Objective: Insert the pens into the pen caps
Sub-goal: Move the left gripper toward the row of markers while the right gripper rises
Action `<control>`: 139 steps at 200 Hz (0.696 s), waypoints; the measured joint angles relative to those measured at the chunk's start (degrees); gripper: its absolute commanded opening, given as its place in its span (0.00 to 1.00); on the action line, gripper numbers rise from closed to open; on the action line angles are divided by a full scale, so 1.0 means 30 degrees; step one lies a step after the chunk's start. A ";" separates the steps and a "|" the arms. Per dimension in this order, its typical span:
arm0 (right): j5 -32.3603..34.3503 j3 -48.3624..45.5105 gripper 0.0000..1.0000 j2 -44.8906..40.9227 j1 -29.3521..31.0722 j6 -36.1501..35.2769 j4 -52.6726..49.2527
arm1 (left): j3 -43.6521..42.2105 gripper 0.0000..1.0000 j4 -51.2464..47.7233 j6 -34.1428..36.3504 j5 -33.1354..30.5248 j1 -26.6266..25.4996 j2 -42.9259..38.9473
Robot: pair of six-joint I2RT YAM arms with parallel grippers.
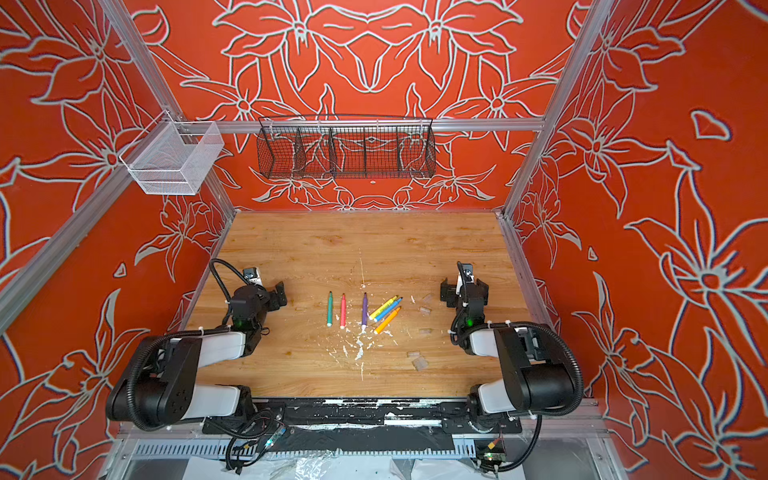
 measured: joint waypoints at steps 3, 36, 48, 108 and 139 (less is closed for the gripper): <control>0.0007 0.0000 0.97 0.0000 0.0000 0.0000 -0.0007 | 0.0000 0.97 -0.0007 0.0015 0.0044 0.0000 0.0000; 0.0000 0.0000 0.97 0.0000 0.0000 -0.0015 -0.0007 | 0.0364 0.97 -0.0189 0.0794 0.1836 -0.0007 0.0044; 0.0000 0.0000 0.97 0.0000 0.0000 -0.0015 -0.0007 | 0.0408 0.97 -0.0197 0.0976 0.2266 -0.0022 0.0044; 0.0000 0.0000 0.97 0.0000 0.0000 -0.0022 -0.0007 | 0.0423 0.97 -0.0219 0.1100 0.2805 -0.0015 0.0051; -0.0007 0.0000 0.97 0.0000 0.0000 -0.0036 0.0000 | 0.0423 0.97 -0.0219 0.1129 0.2885 -0.0015 0.0051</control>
